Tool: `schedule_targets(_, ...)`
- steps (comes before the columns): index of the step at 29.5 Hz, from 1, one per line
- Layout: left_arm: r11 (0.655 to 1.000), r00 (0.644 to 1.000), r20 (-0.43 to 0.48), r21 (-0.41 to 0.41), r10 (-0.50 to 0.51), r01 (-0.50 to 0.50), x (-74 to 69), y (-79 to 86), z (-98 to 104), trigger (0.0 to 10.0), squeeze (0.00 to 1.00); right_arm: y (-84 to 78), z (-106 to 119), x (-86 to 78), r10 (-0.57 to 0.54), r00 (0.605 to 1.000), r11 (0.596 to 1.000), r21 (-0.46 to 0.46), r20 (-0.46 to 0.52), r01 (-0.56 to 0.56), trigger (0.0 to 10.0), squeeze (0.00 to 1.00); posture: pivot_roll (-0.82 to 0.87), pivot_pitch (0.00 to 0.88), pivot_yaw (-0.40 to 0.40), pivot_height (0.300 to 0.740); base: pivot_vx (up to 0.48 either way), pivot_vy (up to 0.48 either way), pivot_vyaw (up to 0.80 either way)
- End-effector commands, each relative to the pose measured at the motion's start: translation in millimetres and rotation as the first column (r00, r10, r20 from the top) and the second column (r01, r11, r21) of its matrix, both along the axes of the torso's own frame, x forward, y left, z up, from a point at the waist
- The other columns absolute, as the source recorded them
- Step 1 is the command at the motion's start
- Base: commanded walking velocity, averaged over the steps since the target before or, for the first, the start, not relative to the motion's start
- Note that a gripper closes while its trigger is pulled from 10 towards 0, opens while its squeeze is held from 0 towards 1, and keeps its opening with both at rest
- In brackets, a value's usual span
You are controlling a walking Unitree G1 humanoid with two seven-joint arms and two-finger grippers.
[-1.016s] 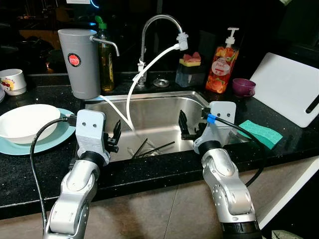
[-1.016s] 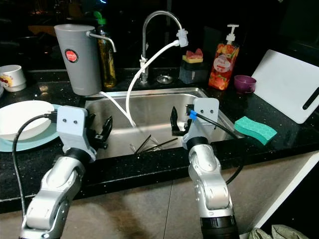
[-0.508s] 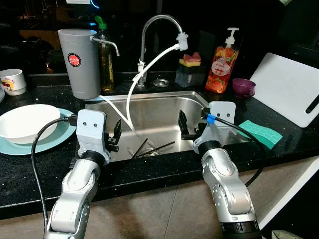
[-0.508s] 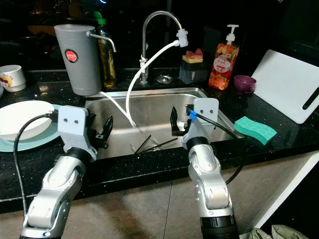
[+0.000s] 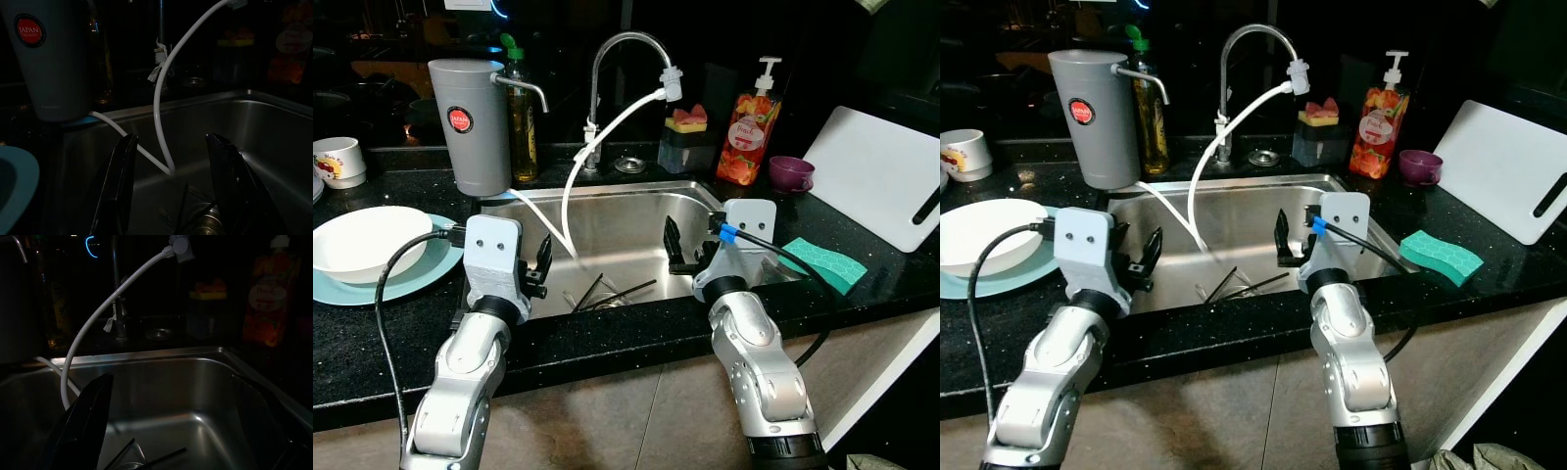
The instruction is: Kitchen organization
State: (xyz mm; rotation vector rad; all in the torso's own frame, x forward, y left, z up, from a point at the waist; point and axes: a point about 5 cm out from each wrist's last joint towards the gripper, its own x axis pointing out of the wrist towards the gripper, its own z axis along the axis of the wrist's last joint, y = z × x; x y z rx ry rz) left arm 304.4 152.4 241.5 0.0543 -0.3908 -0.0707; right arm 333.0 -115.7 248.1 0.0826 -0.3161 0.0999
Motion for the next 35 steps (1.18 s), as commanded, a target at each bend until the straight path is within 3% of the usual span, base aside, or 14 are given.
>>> schedule_targets(1,1.0,1.0,0.006,0.005,-0.007,0.007,1.4,-2.4,1.5,10.0,0.0,-1.1,0.7,1.3,-0.002,1.0,1.0,0.001,0.006,0.002,10.0,0.0,0.13,0.048,-0.071,0.74,0.0,0.0,0.0)
schedule_targets(35,1.0,1.0,0.005,0.004,-0.005,0.005,-0.6,-1.7,2.5,10.0,0.0,-1.3,-2.1,0.7,-0.012,1.0,1.0,0.007,-0.011,0.012,10.0,0.0,0.14,0.075,-0.07,0.74,0.0,0.0,0.0)
